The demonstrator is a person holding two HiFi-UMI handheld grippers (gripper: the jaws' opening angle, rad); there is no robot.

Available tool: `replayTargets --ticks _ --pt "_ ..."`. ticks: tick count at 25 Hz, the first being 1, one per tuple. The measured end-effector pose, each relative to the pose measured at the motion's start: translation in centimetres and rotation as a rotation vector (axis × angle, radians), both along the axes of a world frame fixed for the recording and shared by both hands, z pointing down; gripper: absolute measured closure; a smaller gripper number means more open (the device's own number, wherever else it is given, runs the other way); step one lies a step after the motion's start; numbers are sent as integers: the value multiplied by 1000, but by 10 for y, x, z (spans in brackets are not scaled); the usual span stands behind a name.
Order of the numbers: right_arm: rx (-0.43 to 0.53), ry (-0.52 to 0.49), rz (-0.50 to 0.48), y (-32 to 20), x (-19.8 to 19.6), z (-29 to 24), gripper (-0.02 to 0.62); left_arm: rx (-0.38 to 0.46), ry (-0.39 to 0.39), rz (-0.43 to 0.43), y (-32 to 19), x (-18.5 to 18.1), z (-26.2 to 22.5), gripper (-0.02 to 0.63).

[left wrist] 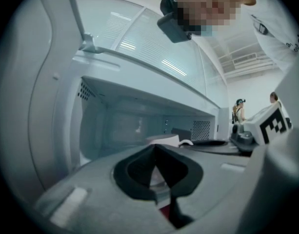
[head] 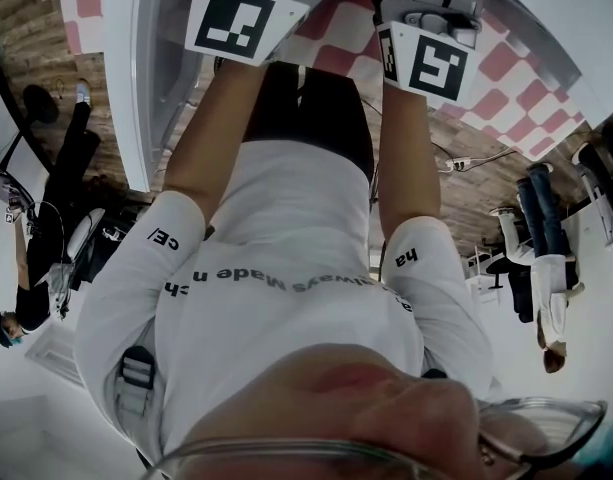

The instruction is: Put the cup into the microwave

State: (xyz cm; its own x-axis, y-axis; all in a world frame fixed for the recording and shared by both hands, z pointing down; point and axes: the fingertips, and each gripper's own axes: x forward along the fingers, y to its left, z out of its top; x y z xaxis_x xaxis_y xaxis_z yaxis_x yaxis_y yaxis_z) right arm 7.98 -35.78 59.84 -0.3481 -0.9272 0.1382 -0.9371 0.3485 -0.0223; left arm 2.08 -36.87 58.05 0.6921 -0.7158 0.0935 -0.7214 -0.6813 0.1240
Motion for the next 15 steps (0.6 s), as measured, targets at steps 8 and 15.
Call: replayTargets --ticks 8,15 --pt "9 7 3 3 0 4 554 -4 -11 2 2 -2 3 603" --pt "-13 20 13 10 4 14 554 -1 -25 5 8 -2 3 603"
